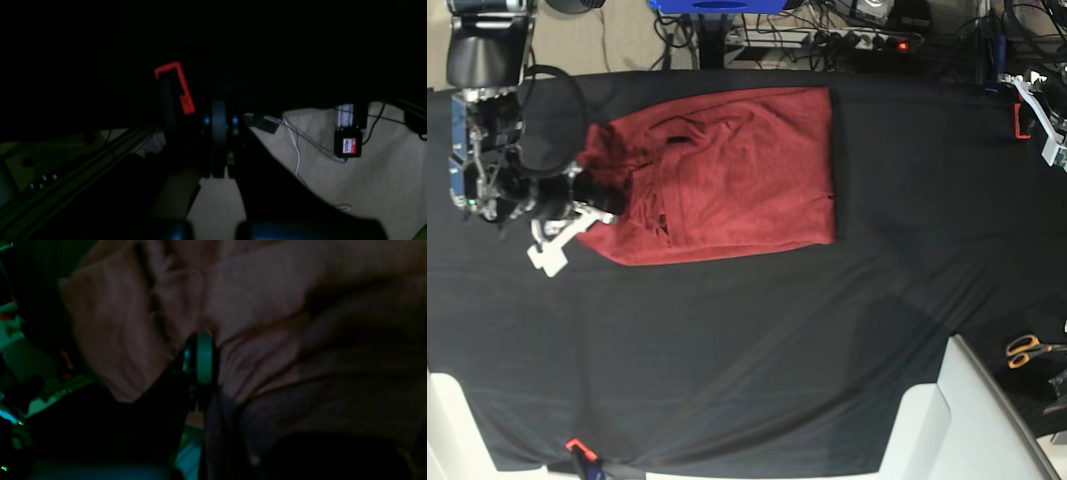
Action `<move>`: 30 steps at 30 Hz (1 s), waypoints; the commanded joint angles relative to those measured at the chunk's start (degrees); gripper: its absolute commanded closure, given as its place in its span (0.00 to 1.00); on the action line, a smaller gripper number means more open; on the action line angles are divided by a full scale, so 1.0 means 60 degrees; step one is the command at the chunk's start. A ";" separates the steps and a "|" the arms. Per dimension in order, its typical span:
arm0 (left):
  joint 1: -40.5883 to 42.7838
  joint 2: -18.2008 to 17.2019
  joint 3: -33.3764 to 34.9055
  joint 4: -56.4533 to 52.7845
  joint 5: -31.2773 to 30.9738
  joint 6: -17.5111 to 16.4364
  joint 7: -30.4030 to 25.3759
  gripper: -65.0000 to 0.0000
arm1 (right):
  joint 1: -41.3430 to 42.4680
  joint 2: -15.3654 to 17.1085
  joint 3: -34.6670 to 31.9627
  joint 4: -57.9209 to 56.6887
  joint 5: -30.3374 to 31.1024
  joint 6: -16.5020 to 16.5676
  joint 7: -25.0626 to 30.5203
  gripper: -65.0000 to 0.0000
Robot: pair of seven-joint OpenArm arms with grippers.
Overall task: Fold the T-shirt properly
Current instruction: 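Grasp the folded end with the right gripper and fold it inward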
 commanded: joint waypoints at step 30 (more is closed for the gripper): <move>0.0057 -0.0215 -0.0074 0.0144 0.0005 0.0060 -0.0059 1.00 | 0.1178 -0.0503 -0.6883 0.2323 -0.1643 -0.6357 0.0811 0.99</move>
